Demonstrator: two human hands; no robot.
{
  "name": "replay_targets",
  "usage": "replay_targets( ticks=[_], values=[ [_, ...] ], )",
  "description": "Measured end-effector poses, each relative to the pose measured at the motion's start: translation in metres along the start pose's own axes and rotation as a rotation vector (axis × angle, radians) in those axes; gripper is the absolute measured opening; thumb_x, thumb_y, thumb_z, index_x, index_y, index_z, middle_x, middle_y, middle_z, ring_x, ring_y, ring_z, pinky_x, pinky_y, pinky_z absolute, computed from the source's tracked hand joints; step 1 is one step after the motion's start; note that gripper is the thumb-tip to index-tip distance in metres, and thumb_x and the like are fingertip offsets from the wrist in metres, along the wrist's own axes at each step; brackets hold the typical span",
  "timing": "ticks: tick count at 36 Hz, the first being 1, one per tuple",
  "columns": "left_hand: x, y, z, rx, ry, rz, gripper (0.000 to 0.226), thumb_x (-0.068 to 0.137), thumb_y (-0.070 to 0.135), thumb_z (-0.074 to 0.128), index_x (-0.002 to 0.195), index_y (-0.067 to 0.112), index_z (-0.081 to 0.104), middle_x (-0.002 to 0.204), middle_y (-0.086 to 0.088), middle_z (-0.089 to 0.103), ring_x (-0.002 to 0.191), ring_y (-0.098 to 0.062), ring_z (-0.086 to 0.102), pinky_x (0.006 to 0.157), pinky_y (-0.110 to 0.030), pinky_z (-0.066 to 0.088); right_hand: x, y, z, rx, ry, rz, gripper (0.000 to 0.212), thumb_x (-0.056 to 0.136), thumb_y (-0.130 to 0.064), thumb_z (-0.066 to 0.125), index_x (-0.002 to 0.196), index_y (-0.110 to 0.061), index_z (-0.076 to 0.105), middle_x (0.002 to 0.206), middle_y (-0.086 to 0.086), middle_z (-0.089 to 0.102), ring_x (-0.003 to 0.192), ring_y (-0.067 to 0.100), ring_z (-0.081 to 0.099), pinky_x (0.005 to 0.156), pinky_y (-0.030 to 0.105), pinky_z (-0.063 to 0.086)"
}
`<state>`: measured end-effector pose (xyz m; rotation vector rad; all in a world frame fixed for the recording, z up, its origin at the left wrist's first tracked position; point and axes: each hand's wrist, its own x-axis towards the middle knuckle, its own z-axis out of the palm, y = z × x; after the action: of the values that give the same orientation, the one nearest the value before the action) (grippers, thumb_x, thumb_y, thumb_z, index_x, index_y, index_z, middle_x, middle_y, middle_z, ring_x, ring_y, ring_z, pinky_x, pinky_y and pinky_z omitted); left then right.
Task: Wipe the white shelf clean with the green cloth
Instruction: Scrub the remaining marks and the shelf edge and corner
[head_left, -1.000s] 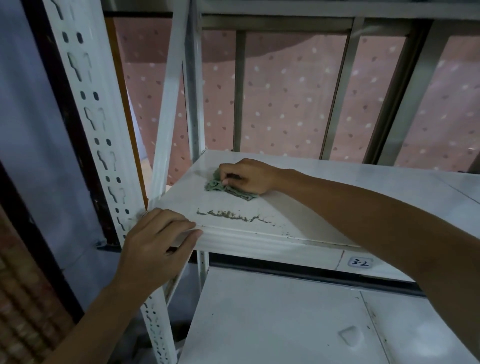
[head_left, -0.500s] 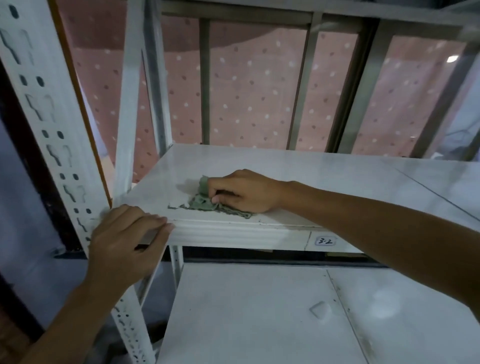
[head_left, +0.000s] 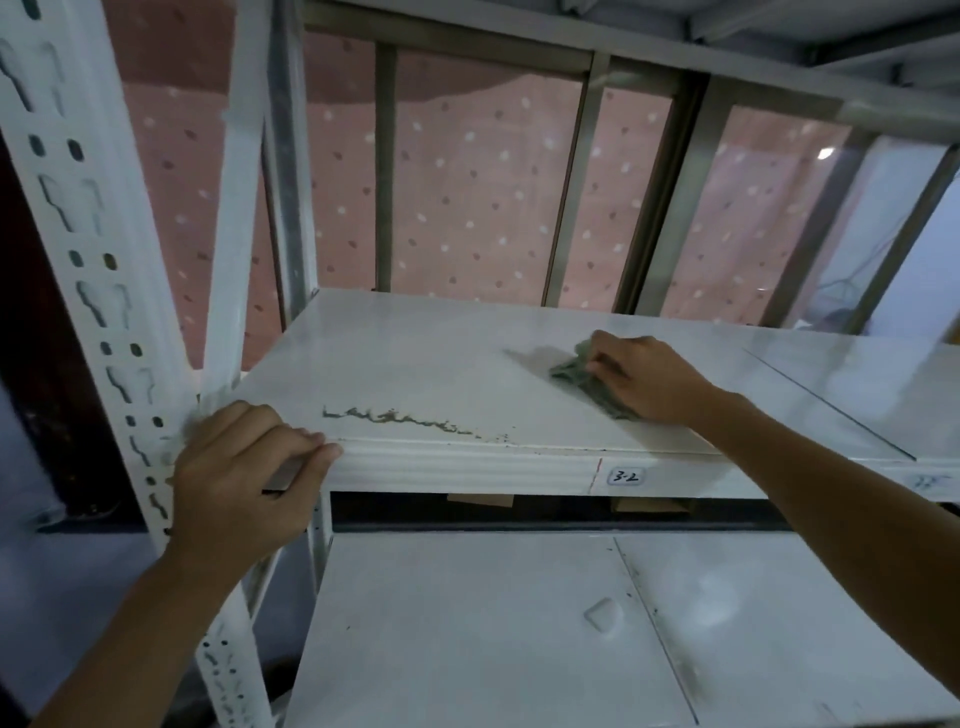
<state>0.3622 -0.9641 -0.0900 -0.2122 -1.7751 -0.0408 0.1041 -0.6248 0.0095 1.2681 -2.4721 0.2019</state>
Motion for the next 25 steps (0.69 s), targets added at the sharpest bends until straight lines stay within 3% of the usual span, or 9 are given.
replay_targets(
  ticks=[3,7,10,14,18,25],
  values=[
    [-0.001,-0.001,0.003,-0.015,0.005,-0.006,0.030,0.094,0.016,0.076,0.070,-0.001,0.074,0.070,-0.013,0.070,0.061,-0.031,0.061,0.069,-0.029,0.047,-0.035,0.053,-0.014,-0.094,-0.052,0.253,0.006,0.104,-0.033,0.044,0.100,-0.028,0.046,0.101,0.008,0.067,0.081,0.027,0.062,0.073,0.043,0.053],
    [-0.002,-0.002,0.005,0.002,0.020,0.009,0.029,0.093,0.013,0.076,0.068,-0.002,0.074,0.069,-0.015,0.070,0.060,-0.032,0.060,0.088,-0.015,0.038,-0.088,0.101,-0.033,-0.179,-0.113,0.497,0.004,0.103,-0.026,0.044,0.101,-0.028,0.048,0.099,0.017,0.066,0.077,0.029,0.054,0.068,0.036,0.043],
    [-0.008,-0.008,0.003,0.051,-0.061,0.095,0.030,0.098,0.014,0.072,0.075,-0.006,0.076,0.077,-0.018,0.073,0.066,-0.036,0.062,0.086,-0.024,0.041,-0.113,0.118,-0.040,-0.245,-0.139,0.628,0.014,0.103,-0.028,0.042,0.112,-0.024,0.052,0.102,0.017,0.065,0.078,0.030,0.054,0.068,0.035,0.041],
    [-0.012,-0.008,-0.001,0.051,-0.123,0.094,0.036,0.103,0.019,0.064,0.082,-0.007,0.077,0.081,-0.021,0.073,0.070,-0.039,0.064,0.076,-0.043,0.048,-0.124,0.119,-0.043,-0.293,-0.145,0.712,0.021,0.104,-0.028,0.040,0.120,-0.022,0.052,0.097,0.012,0.060,0.080,0.030,0.053,0.069,0.035,0.041],
    [-0.017,-0.012,0.003,0.079,-0.111,0.121,0.031,0.102,0.015,0.068,0.082,-0.006,0.077,0.084,-0.021,0.074,0.072,-0.039,0.064,0.076,-0.043,0.047,-0.129,0.110,-0.042,-0.314,-0.108,0.788,0.023,0.103,-0.028,0.040,0.120,-0.022,0.053,0.093,0.012,0.056,0.080,0.031,0.052,0.069,0.036,0.041],
    [-0.006,0.001,0.006,-0.002,0.026,0.051,0.026,0.095,0.011,0.075,0.072,-0.001,0.074,0.071,-0.017,0.071,0.060,-0.035,0.062,0.066,-0.042,0.047,-0.122,0.086,-0.041,-0.295,-0.098,0.822,0.022,0.102,-0.029,0.040,0.119,-0.022,0.053,0.088,0.008,0.053,0.078,0.031,0.053,0.069,0.035,0.041]
  ],
)
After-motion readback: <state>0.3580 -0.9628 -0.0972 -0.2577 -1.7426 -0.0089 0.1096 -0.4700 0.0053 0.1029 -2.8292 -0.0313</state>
